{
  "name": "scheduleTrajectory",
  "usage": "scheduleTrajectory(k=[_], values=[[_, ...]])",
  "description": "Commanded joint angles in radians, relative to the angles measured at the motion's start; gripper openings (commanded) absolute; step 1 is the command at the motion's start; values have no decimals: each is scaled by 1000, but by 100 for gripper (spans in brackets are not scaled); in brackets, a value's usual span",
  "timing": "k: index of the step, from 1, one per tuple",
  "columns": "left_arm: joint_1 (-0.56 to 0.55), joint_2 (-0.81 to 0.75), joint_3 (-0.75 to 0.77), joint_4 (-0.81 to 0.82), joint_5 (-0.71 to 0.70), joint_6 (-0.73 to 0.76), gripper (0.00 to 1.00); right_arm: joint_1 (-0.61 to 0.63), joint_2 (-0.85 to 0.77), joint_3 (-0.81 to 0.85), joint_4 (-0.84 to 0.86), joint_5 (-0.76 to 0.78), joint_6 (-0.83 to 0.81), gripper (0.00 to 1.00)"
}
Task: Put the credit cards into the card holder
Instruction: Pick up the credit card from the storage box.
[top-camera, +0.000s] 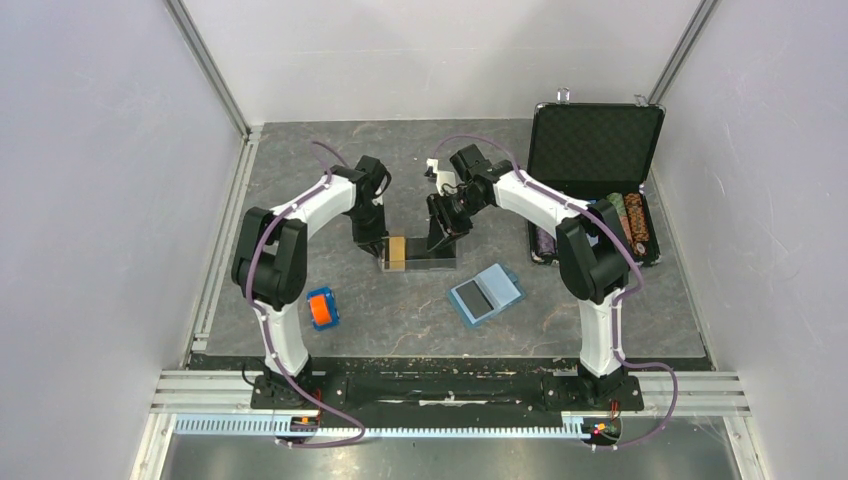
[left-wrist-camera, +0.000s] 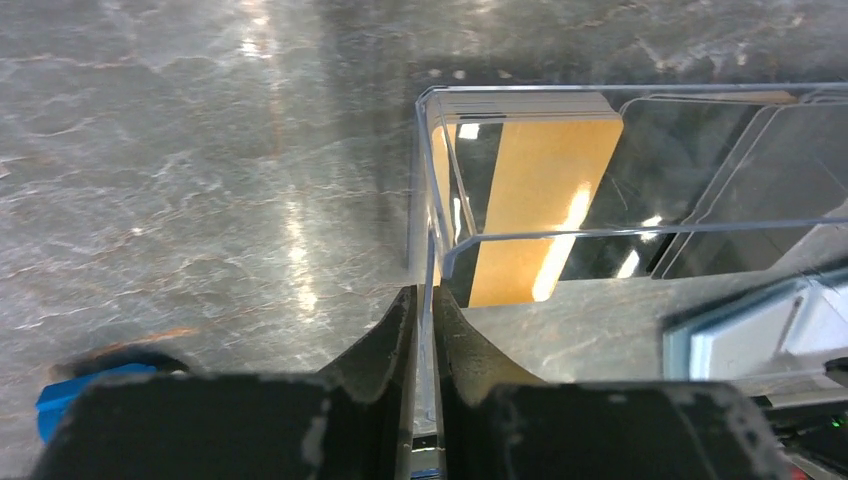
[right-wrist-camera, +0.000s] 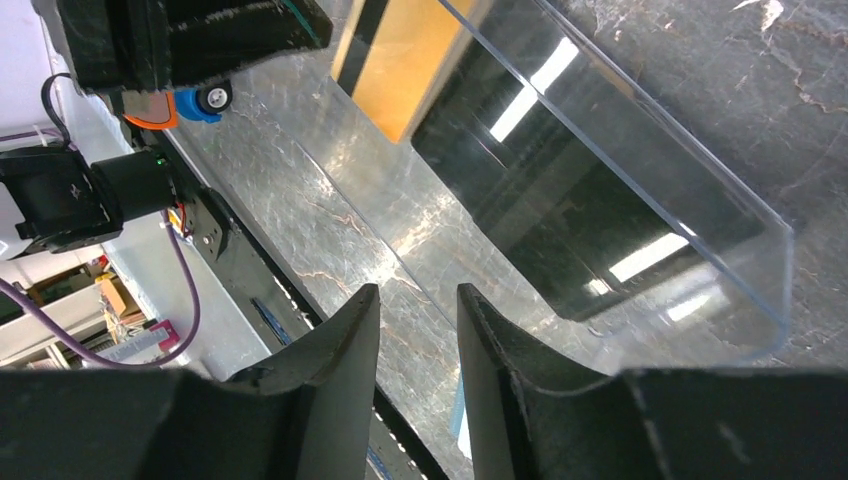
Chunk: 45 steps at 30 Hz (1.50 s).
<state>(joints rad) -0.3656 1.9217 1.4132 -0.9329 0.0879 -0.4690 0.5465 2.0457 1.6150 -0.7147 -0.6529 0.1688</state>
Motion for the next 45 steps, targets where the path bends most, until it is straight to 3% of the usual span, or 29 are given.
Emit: scheduleTrajectory(k=[1, 11, 19, 25, 38, 45], values=[[-36, -11, 23, 60, 104, 0, 14, 7, 6, -1, 34, -27, 14, 35], [-110, -33, -55, 214, 215, -173, 10, 13, 22, -25, 32, 49, 9, 30], [-118, -87, -121, 278, 243, -226, 24, 22, 35, -78, 67, 151, -5, 31], [-118, -89, -104, 212, 163, -170, 26, 33, 66, -70, 73, 208, -22, 33], [-125, -66, -109, 233, 217, -156, 12, 48, 115, -71, 105, 212, -19, 33], [-127, -60, -106, 227, 227, -151, 9, 49, 116, -66, 122, 153, -1, 25]])
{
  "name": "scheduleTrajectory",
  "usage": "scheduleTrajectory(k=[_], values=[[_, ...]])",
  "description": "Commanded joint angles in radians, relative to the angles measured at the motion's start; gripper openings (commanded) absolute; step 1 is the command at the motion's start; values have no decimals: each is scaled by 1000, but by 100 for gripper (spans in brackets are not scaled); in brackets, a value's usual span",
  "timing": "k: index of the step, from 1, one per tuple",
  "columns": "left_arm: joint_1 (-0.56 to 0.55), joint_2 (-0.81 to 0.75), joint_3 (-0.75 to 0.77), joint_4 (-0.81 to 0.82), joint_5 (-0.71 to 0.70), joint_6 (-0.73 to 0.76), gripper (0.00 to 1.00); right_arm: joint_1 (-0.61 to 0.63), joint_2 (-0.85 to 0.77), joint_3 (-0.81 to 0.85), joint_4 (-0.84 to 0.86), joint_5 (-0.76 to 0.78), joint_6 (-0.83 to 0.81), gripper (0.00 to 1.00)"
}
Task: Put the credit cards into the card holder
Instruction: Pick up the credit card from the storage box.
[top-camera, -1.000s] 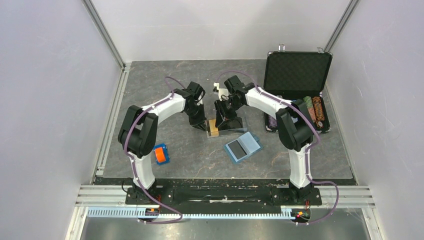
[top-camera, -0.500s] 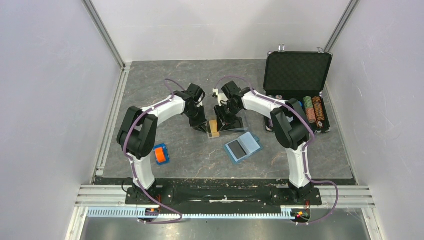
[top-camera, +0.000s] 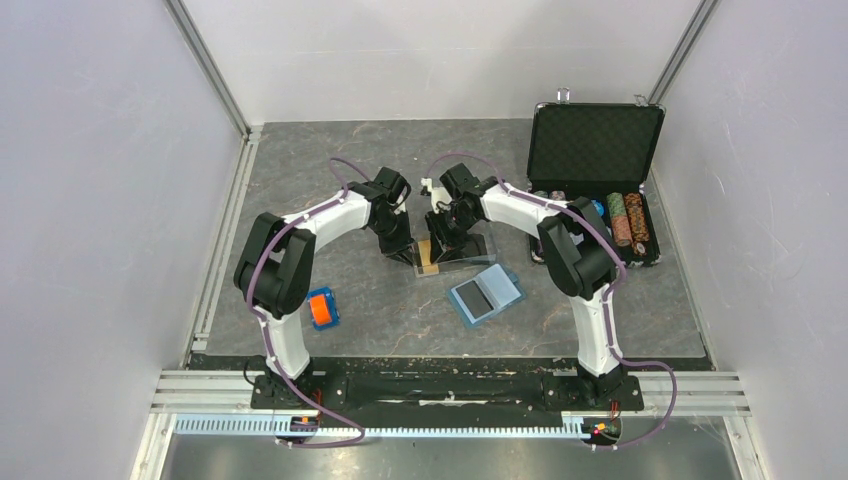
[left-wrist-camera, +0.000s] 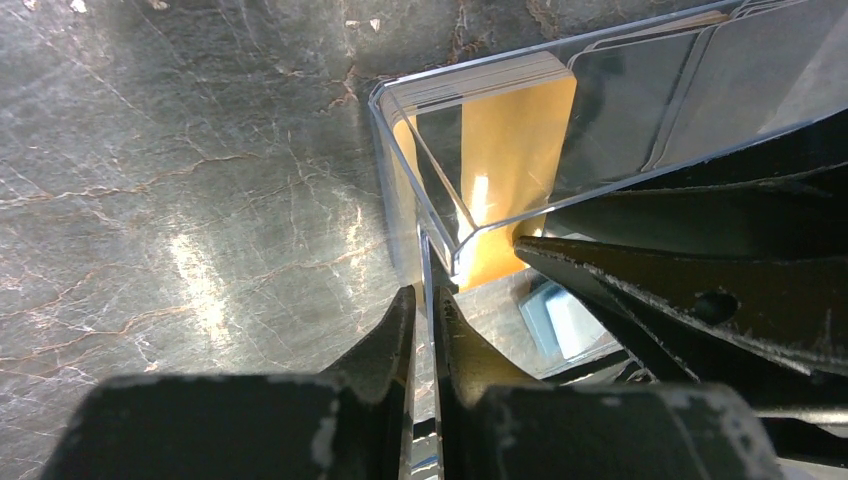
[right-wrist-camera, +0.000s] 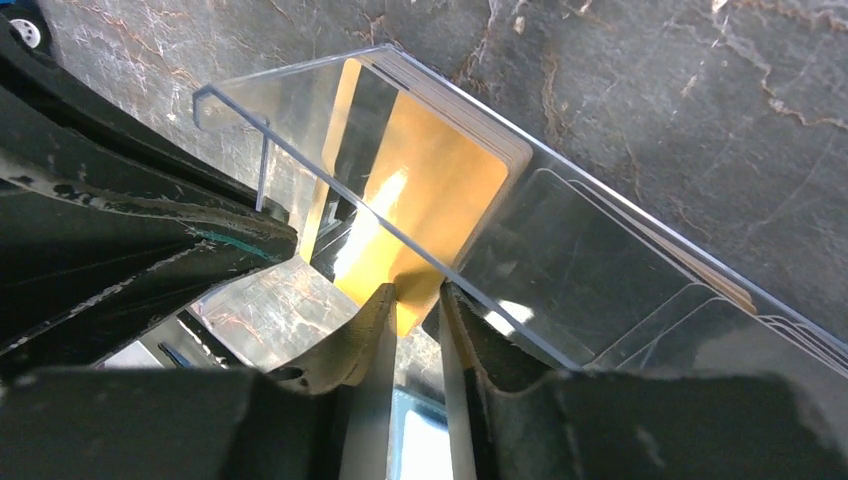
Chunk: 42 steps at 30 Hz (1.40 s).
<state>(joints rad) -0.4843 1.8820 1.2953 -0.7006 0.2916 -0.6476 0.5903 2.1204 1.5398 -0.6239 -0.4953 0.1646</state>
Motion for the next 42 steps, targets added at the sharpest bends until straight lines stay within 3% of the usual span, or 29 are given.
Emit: scheduleTrajectory(k=[1, 3, 5, 17, 32, 42], values=[[-8, -18, 15, -7, 23, 29, 9, 5, 35, 11, 33, -8, 7, 21], [-10, -16, 15, -11, 23, 30, 8, 5, 24, 14, 31, -9, 11, 9], [-10, -14, 15, -12, 24, 31, 8, 6, 14, 15, 32, -14, 18, 5], [-16, -3, 19, -22, 17, 38, 7, 5, -40, 15, 19, -40, 45, 1], [-25, 3, 19, -23, 17, 46, 7, 4, -69, 52, 19, -111, 76, 4], [-32, 9, 20, -23, 19, 51, 7, 4, -56, 12, 89, -188, 126, 13]])
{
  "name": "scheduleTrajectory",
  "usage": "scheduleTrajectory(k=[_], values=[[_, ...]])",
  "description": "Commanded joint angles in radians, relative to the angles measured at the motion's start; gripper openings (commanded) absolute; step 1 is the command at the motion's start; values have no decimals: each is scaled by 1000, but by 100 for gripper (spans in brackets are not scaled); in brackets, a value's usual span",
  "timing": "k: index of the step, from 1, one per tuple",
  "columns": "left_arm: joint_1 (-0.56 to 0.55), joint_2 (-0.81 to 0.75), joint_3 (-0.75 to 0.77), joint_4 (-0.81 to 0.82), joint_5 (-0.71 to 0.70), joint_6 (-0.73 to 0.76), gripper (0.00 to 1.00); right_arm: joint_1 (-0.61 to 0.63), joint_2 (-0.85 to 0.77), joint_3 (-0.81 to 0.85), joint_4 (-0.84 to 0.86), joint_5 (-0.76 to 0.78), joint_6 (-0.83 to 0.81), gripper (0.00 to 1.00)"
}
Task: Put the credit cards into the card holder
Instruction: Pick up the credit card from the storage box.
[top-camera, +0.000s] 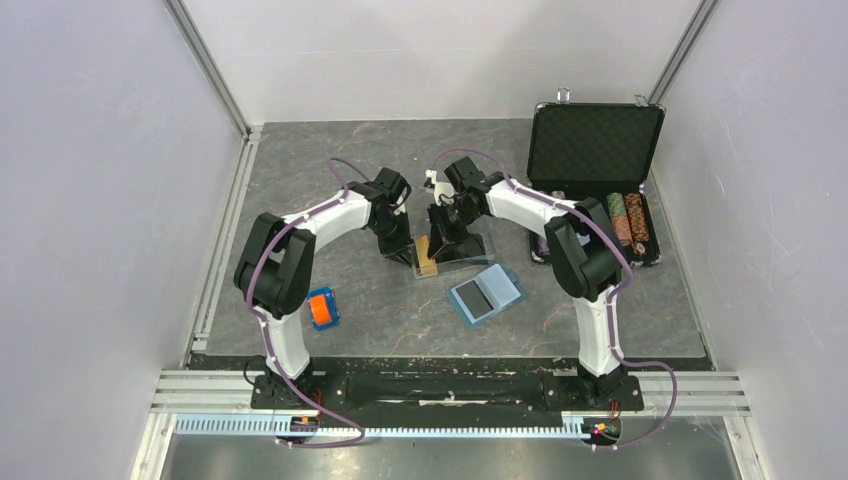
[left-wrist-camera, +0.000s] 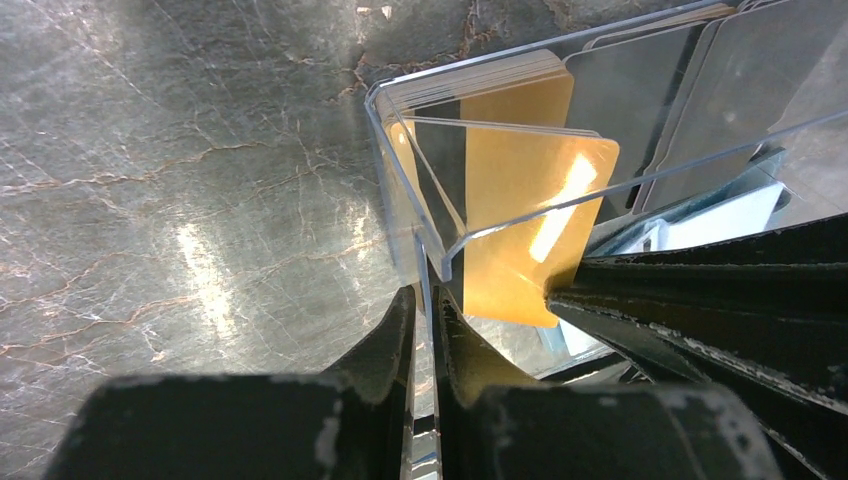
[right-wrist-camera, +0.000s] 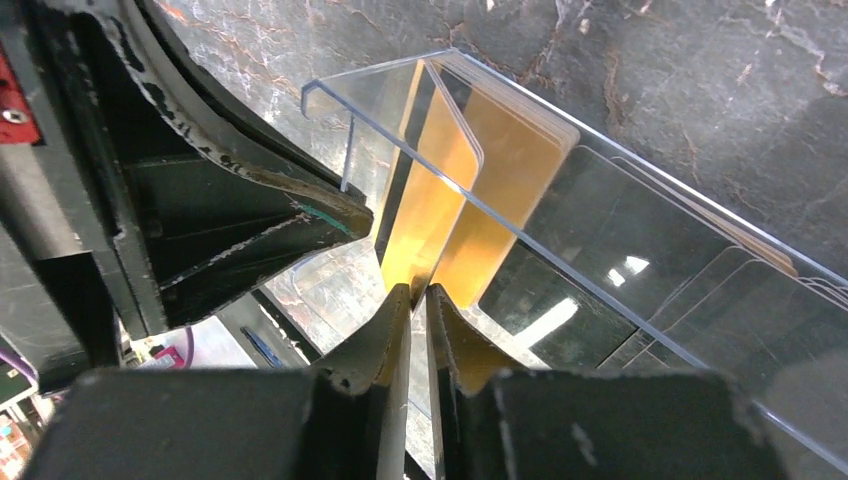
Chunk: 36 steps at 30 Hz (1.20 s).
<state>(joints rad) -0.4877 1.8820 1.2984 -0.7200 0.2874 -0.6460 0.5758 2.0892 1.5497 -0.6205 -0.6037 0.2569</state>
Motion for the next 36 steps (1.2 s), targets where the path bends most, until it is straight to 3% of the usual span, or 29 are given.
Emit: scheduleTrajectory(k=[1, 6, 8, 10, 13, 15, 21, 25, 29, 34, 36], values=[[-29, 9, 18, -4, 23, 50, 7, 19, -26, 2, 84, -72, 34, 15], [-31, 7, 18, -4, 21, 52, 7, 19, -44, -17, 75, -15, 14, 31], [-32, 8, 18, -4, 23, 51, 7, 18, -40, -21, 60, -1, -7, 32], [-35, 10, 18, -4, 21, 52, 7, 19, -33, -25, 37, 28, -34, 29], [-34, 9, 17, -4, 17, 52, 7, 20, -25, -15, -10, 105, -79, 12], [-35, 9, 16, -4, 15, 51, 7, 21, -23, -2, -46, 148, -110, 10], [-37, 11, 18, -4, 9, 51, 7, 20, -30, -12, -78, 203, -143, 41], [-38, 13, 18, -3, 6, 51, 6, 20, -32, -12, -78, 210, -145, 48], [-38, 14, 19, -4, 6, 53, 6, 19, -23, -30, -59, 183, -147, 38], [-40, 15, 22, -4, 5, 54, 6, 20, -8, -55, -21, 123, -135, 16], [-40, 20, 24, -4, 7, 53, 6, 19, -6, -57, -16, 107, -136, 14]])
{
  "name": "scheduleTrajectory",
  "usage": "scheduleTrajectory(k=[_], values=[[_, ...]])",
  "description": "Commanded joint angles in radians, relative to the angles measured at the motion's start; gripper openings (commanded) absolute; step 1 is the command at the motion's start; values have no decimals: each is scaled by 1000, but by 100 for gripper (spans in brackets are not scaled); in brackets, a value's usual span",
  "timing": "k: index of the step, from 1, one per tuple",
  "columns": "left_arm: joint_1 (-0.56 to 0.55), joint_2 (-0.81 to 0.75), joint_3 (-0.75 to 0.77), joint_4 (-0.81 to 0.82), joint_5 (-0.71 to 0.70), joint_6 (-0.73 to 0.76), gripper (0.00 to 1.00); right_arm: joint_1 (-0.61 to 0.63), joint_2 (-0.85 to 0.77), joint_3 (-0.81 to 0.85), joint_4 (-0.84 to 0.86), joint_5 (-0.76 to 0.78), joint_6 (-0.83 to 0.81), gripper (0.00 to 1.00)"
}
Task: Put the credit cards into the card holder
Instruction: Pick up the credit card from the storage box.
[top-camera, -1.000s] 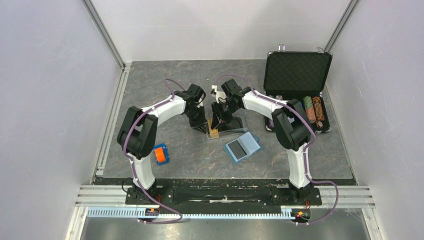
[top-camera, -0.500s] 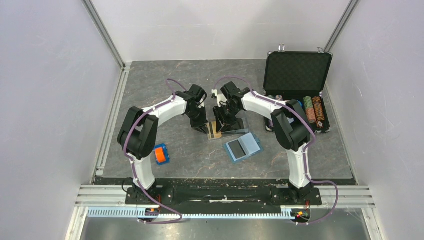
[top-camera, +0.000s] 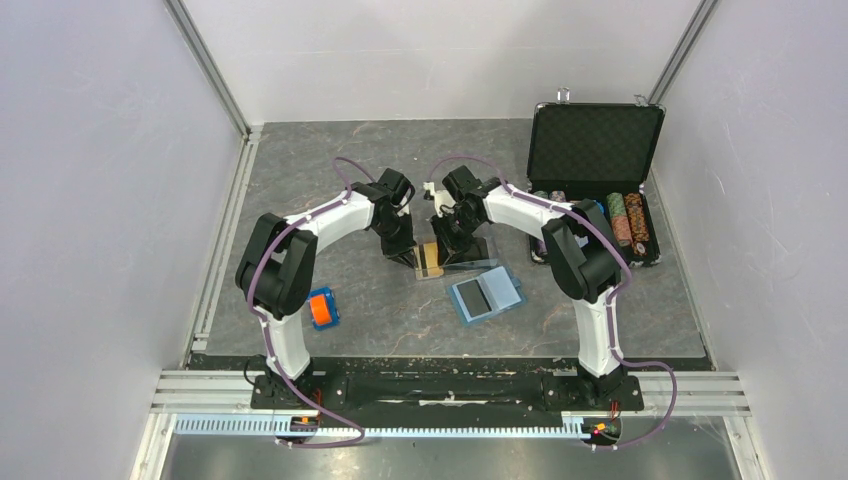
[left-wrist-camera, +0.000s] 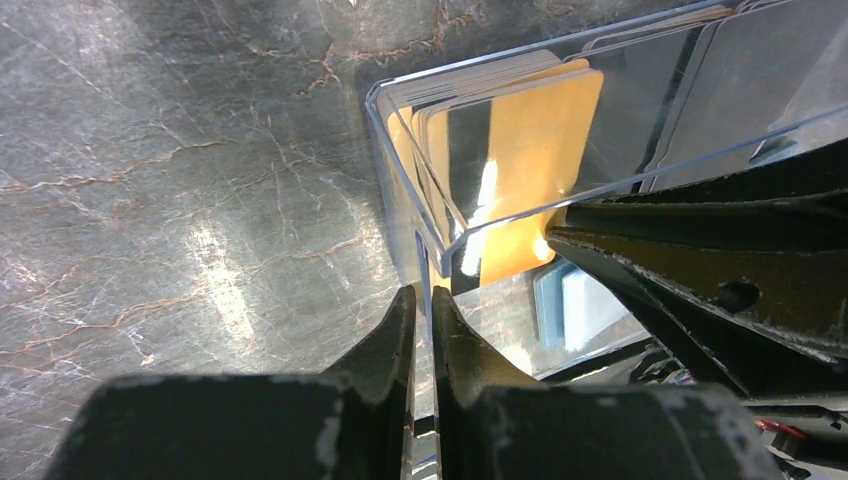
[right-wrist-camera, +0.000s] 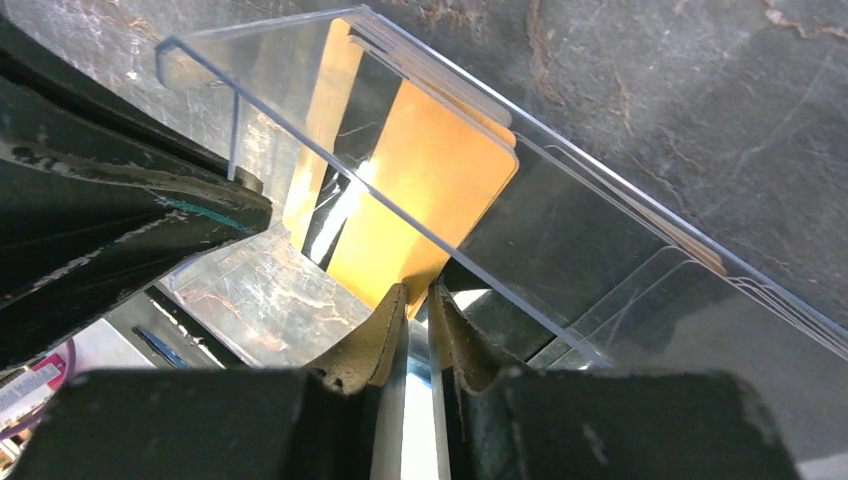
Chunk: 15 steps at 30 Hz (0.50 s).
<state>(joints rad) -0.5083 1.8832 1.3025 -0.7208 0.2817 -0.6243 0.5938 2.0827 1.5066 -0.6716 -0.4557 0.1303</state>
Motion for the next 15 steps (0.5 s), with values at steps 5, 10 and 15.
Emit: scheduleTrajectory(k=[5, 10, 15], values=[[-24, 22, 19, -3, 14, 31, 6, 1, -8, -43, 89, -135, 27, 14], [-26, 20, 16, -3, 14, 34, 6, 2, -10, -44, 122, -190, 57, 6], [-27, 21, 15, -2, 14, 34, 6, 1, -36, -33, 106, -140, 62, 0]])
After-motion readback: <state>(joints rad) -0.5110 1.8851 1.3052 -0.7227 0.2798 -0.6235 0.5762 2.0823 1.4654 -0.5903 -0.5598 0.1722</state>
